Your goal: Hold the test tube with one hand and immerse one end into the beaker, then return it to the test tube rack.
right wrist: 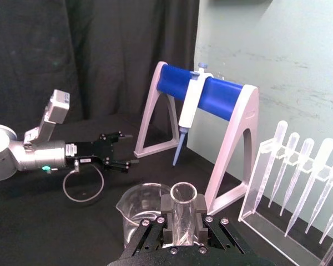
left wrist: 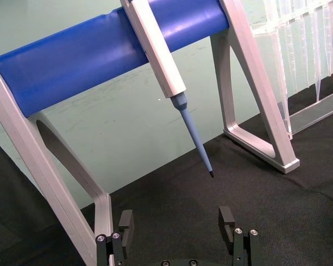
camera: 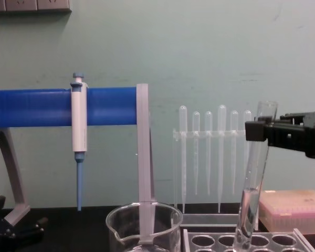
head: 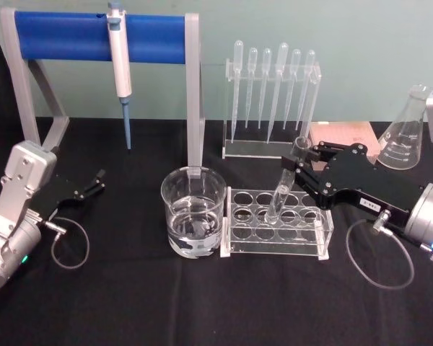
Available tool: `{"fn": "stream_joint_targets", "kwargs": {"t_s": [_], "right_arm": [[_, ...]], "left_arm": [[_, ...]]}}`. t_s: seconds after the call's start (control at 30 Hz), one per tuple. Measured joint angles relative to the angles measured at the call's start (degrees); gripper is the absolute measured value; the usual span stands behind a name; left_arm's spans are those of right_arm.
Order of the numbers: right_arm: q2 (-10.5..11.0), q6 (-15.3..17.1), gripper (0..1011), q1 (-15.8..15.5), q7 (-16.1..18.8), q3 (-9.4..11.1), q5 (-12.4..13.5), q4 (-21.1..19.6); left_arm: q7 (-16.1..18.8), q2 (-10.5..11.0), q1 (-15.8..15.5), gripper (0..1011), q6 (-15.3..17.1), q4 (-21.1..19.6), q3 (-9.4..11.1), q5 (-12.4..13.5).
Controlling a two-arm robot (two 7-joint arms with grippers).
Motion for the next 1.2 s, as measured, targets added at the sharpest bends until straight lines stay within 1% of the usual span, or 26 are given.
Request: {"fn": "stream_joint_targets", "kwargs": {"t_s": [0.37, 0.7, 0.93, 1.2], "right_arm": [[-1.49, -0.02, 224, 0.88, 0.05, -0.71, -1.65, 2.02], [-3.05, 0.03, 225, 1.35, 0.15, -2.08, -3.36, 4.06], [-4.10, -0.04, 224, 1.38, -0.03, -2.82, -5.02, 5.66], [-5.43, -0.01, 224, 1.23, -0.03, -3.26, -5.93, 7.48]], "left_arm": [[0.00, 0.00, 0.00, 1000, 0.00, 0.00, 0.00, 0.00], [0.00, 0.00, 0.00, 1000, 0.00, 0.00, 0.00, 0.00], [0.00, 0.00, 0.00, 1000, 0.00, 0.00, 0.00, 0.00], [0.00, 0.00, 0.00, 1000, 0.00, 0.00, 0.00, 0.00]]}}
